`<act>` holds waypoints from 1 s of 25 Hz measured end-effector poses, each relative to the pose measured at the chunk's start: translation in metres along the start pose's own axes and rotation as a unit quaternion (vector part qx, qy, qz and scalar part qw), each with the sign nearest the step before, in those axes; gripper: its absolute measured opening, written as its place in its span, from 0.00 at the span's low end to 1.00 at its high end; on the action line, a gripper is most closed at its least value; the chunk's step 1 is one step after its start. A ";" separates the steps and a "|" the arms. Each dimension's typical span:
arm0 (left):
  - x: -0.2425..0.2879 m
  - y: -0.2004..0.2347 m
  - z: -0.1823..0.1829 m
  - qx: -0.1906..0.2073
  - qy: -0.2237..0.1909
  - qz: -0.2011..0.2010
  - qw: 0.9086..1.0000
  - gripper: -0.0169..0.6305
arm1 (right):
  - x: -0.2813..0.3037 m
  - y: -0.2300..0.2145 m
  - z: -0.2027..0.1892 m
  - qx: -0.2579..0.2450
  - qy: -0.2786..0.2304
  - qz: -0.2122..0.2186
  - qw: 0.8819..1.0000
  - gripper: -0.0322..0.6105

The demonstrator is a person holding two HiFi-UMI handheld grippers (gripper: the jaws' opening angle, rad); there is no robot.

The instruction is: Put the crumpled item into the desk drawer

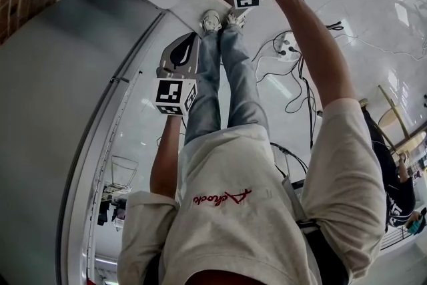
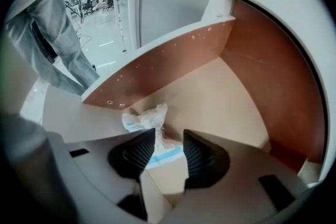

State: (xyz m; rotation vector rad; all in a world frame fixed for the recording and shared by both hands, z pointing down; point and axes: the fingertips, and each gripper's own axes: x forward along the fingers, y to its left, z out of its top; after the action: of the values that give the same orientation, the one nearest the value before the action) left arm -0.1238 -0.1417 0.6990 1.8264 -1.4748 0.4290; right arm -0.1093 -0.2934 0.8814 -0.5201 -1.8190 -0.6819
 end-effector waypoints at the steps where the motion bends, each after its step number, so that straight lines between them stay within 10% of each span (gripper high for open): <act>1: -0.001 -0.002 0.002 0.002 -0.002 -0.002 1.000 0.04 | -0.005 -0.001 0.001 -0.004 0.000 -0.006 1.000 0.26; 25: -0.032 -0.029 0.055 0.036 -0.045 -0.037 0.998 0.04 | -0.111 0.031 0.023 0.086 -0.006 -0.065 0.994 0.07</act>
State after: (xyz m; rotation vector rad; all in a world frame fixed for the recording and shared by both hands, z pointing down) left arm -0.1158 -0.1575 0.6312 1.9735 -1.4642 0.3722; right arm -0.0689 -0.2578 0.7773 -0.2939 -1.9152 -0.6026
